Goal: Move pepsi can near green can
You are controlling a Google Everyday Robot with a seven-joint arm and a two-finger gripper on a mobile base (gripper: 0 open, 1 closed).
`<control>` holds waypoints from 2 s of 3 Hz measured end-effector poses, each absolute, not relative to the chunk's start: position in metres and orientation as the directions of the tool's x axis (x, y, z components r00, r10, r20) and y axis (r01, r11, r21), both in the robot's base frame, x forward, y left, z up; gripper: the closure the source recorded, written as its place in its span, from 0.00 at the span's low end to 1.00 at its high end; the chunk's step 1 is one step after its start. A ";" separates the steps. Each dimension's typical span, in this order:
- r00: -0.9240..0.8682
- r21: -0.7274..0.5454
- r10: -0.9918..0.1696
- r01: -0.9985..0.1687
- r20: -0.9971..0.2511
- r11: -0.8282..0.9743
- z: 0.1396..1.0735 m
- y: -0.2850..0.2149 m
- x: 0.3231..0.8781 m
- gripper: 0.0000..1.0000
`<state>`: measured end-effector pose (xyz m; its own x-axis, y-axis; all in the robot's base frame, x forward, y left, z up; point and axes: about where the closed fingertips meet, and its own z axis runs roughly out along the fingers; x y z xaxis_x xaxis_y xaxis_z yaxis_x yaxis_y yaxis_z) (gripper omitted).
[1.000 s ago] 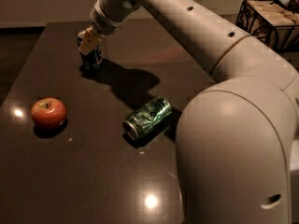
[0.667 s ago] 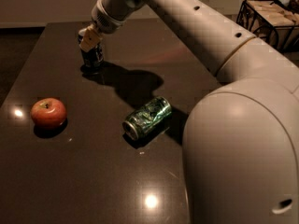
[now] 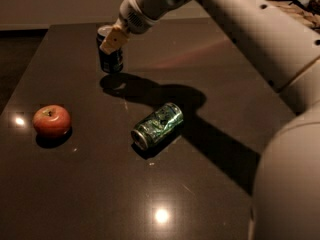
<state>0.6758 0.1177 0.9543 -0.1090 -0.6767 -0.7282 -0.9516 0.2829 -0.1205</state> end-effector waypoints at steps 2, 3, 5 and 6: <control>-0.065 -0.152 -0.702 -0.958 -0.709 0.242 0.958 0.049 0.624 1.00; -0.036 -0.175 -0.721 -0.961 -0.692 0.216 0.956 0.028 0.602 1.00; 0.017 -0.203 -0.768 -0.968 -0.640 0.148 0.945 0.006 0.565 1.00; 0.028 -0.194 -0.784 -0.974 -0.620 0.119 0.940 0.005 0.558 0.83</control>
Offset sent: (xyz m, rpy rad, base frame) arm -0.0822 -0.1104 0.0065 -0.0567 -0.0462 0.0609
